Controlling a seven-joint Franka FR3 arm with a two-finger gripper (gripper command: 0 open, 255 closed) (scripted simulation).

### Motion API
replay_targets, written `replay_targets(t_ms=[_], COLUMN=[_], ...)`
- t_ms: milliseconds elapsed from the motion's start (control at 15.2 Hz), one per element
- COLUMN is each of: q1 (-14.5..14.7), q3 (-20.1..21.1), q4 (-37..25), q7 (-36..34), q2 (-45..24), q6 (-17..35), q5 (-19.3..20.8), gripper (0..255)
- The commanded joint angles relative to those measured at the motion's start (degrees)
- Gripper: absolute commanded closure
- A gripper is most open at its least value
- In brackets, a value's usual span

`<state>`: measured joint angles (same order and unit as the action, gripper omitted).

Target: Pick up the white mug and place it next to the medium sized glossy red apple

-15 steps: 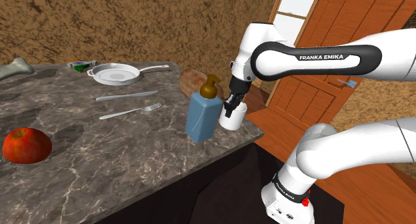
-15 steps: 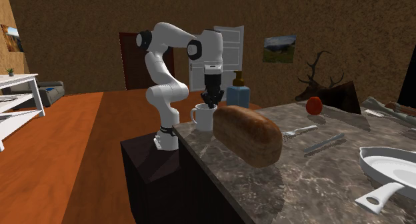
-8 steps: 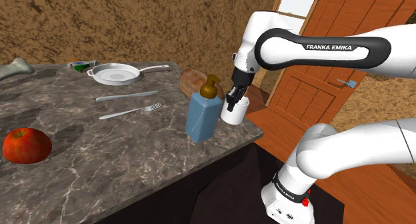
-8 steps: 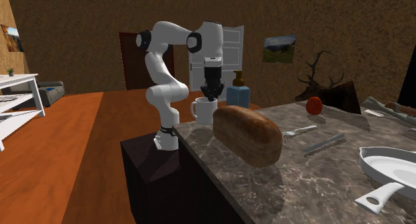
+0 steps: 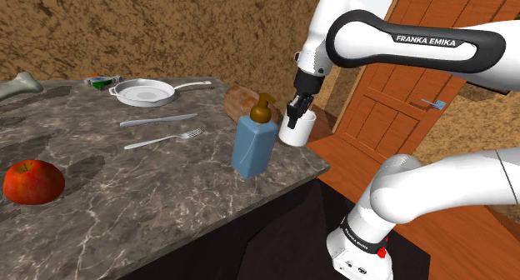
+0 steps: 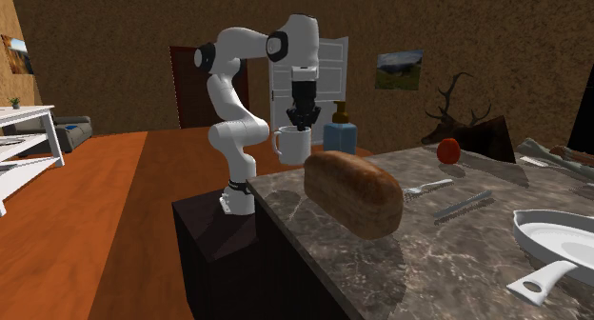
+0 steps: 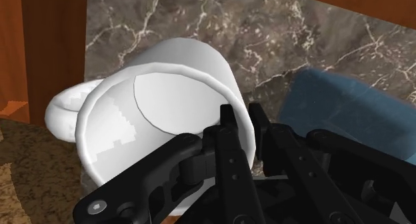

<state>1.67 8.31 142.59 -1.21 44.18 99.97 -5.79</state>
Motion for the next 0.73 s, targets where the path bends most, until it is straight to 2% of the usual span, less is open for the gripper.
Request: replay_targets(t_ms=[0,660], q1=[-0.13,-0.43], q3=[-0.21,-0.73], q4=[-1.87,-10.50], q7=[0.07,-0.09], q2=[-0.34,-1.78], q6=[-1.54,-8.73], q5=[0.21,0.75], gripper=[255,255])
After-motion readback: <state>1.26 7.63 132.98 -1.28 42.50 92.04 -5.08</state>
